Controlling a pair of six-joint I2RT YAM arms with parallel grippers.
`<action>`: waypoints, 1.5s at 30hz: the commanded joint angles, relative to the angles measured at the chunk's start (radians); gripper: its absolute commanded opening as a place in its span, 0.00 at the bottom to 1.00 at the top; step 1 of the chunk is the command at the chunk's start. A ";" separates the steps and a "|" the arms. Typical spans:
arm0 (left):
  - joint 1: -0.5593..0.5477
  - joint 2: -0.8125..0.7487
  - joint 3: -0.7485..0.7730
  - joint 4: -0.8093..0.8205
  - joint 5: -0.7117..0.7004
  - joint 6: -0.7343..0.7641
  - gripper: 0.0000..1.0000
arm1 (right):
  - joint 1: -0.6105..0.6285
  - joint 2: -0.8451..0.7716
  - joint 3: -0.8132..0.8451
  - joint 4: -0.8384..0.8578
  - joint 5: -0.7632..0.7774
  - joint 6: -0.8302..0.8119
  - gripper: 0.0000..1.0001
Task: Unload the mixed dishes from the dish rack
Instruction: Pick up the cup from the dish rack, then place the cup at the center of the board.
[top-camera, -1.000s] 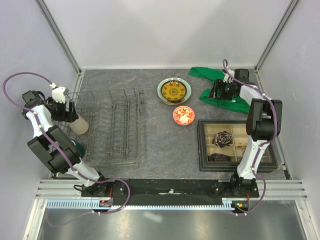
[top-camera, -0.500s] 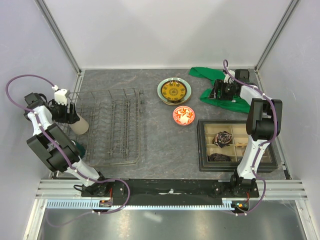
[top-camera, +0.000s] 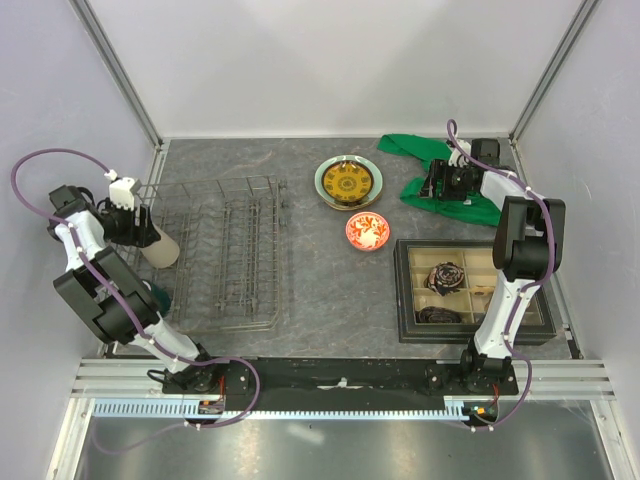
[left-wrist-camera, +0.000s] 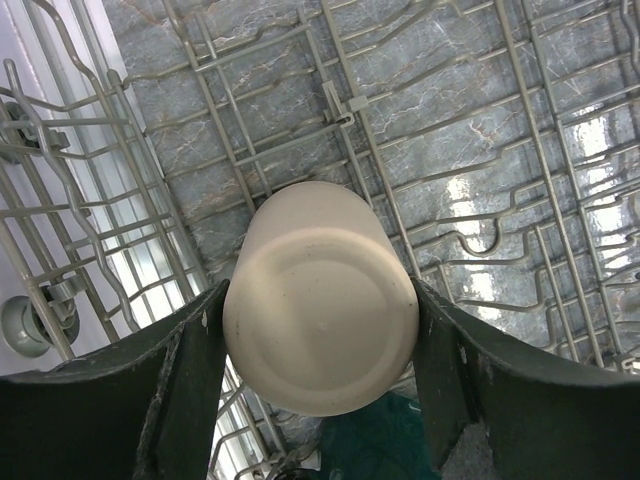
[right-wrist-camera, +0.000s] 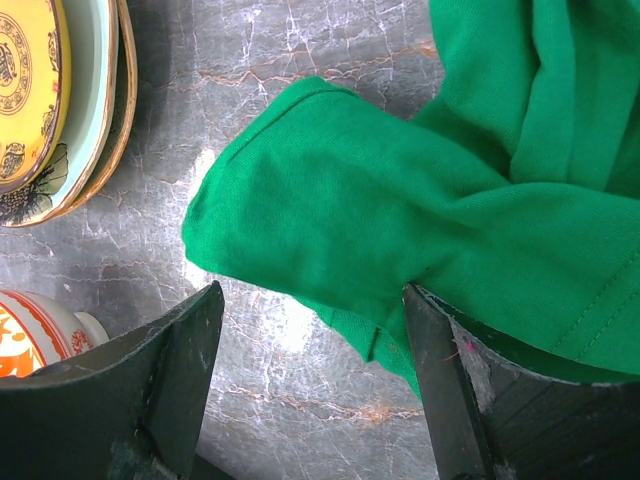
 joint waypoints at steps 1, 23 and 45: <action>-0.004 -0.061 0.056 -0.066 0.063 0.015 0.31 | -0.008 0.011 0.038 0.004 0.007 -0.020 0.80; 0.004 -0.220 0.308 -0.269 0.366 -0.086 0.01 | -0.007 -0.096 0.033 0.010 -0.056 -0.022 0.81; -0.117 -0.254 0.196 -0.293 1.087 -0.328 0.01 | 0.375 -0.477 -0.160 0.441 -0.350 0.142 0.76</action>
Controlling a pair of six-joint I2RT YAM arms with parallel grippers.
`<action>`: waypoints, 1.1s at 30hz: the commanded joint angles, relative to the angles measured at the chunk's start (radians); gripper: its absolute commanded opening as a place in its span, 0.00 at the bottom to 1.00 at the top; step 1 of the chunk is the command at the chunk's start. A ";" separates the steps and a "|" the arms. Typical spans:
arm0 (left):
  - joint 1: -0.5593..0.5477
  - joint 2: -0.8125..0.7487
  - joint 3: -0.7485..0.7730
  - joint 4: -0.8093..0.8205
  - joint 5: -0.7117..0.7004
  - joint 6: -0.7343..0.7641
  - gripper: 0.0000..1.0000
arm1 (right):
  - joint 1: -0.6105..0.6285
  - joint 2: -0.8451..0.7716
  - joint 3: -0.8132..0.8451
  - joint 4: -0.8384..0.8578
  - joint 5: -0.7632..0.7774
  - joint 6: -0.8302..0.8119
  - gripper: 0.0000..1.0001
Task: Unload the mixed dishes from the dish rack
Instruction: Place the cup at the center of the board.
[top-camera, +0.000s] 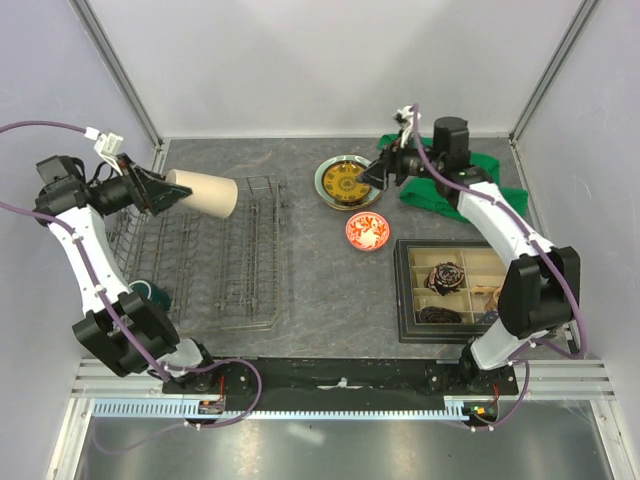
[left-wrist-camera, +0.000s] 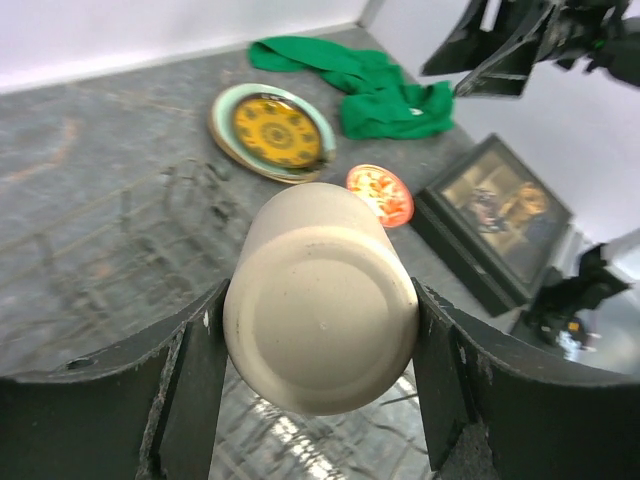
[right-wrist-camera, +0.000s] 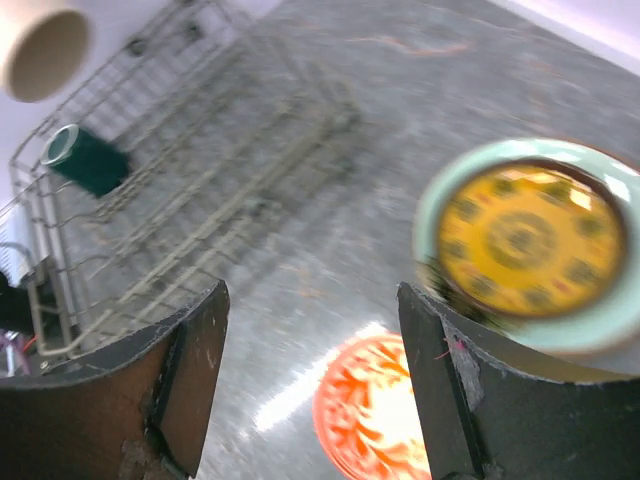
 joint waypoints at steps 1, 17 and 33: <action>-0.035 -0.018 -0.039 -0.006 0.321 -0.054 0.02 | 0.110 -0.058 -0.064 0.233 -0.029 0.067 0.75; -0.144 0.153 0.151 -0.471 0.386 0.371 0.02 | 0.390 0.000 -0.034 0.299 0.065 0.021 0.71; -0.178 0.304 0.538 -0.419 0.194 0.146 0.02 | 0.427 0.053 -0.003 0.209 0.126 -0.058 0.72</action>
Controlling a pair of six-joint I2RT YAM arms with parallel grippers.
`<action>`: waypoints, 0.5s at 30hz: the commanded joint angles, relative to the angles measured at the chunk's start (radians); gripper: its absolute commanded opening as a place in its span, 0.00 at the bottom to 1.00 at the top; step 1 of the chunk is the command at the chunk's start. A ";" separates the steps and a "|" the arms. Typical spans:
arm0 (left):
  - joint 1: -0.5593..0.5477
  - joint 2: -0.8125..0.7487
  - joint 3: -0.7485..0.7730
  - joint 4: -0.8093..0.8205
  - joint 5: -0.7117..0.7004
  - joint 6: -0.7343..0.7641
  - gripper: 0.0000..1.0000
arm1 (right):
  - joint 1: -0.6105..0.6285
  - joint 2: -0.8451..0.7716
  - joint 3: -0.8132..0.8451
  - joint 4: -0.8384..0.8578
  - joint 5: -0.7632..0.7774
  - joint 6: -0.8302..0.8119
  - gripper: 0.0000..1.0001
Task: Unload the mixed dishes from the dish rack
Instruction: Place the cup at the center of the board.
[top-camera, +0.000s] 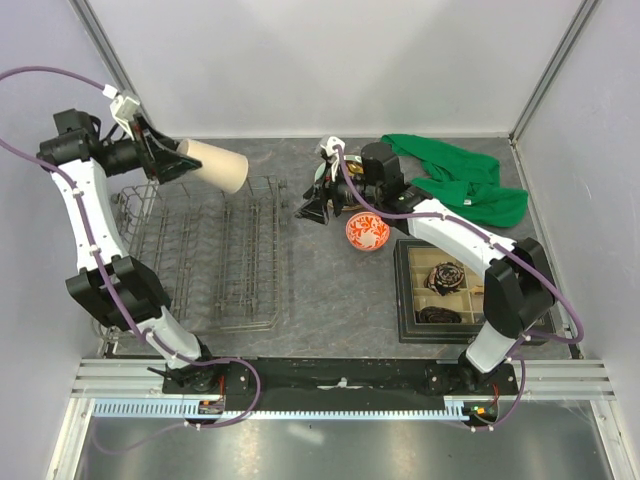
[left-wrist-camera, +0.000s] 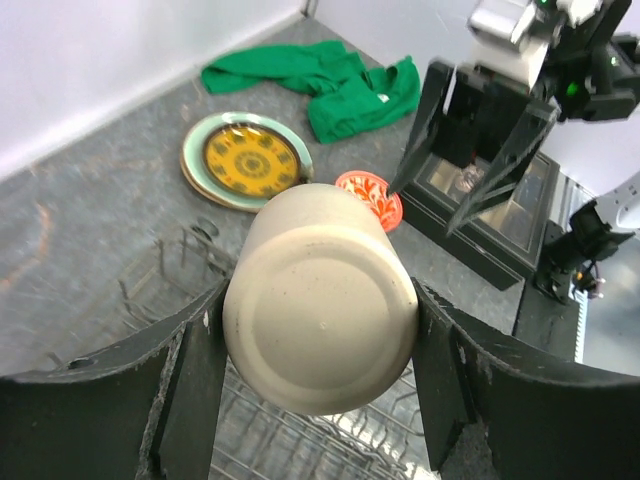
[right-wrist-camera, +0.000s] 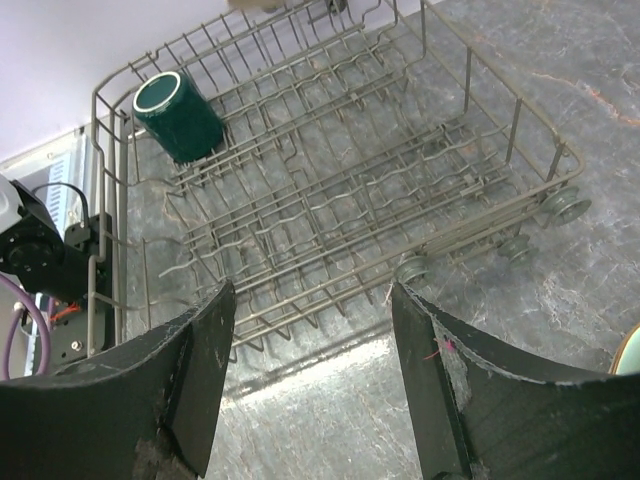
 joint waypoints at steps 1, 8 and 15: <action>-0.002 0.012 0.124 -0.091 0.159 -0.158 0.02 | 0.008 0.003 0.041 -0.007 0.014 -0.050 0.71; -0.024 -0.169 -0.140 0.710 -0.014 -0.858 0.02 | 0.009 0.000 0.034 -0.020 0.021 -0.064 0.72; -0.085 -0.151 -0.131 0.856 -0.031 -1.028 0.02 | 0.009 -0.008 0.032 -0.017 0.038 -0.064 0.72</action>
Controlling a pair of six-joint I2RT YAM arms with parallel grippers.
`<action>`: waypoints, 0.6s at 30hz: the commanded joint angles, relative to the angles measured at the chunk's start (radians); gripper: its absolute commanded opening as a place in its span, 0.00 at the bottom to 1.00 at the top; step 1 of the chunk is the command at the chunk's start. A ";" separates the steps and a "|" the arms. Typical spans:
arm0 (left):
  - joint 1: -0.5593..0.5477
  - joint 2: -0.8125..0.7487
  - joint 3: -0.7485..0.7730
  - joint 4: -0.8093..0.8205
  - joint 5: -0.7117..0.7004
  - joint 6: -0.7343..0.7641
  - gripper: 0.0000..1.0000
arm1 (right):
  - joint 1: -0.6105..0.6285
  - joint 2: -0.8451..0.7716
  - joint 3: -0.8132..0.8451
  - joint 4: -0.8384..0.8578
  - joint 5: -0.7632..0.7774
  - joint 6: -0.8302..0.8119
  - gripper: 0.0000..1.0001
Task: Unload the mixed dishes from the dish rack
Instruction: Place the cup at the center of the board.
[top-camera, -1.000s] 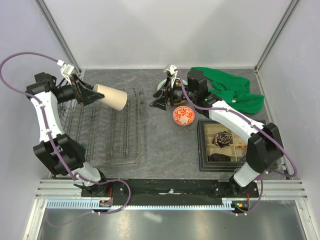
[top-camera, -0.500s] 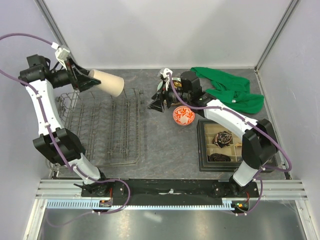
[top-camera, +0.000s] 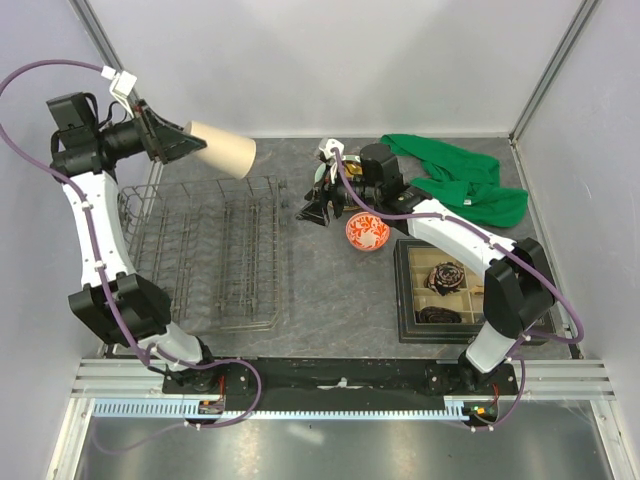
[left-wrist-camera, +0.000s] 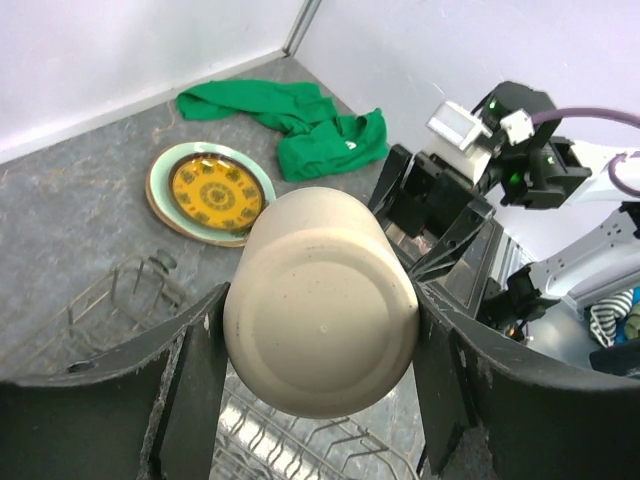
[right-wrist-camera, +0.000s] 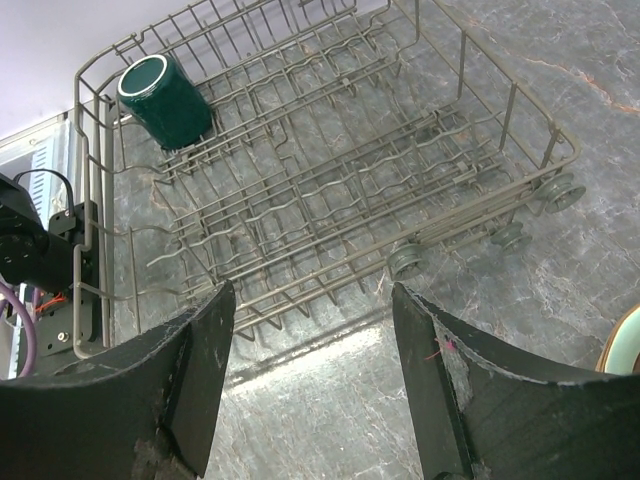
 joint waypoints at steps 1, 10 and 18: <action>-0.049 -0.037 -0.015 0.282 -0.001 -0.292 0.02 | 0.003 -0.012 0.034 0.028 0.024 -0.021 0.72; -0.123 -0.078 -0.317 1.047 0.002 -0.993 0.02 | 0.002 -0.035 0.049 0.067 0.194 -0.023 0.72; -0.186 -0.040 -0.490 1.530 -0.035 -1.389 0.02 | -0.001 -0.098 0.003 0.137 0.305 -0.003 0.70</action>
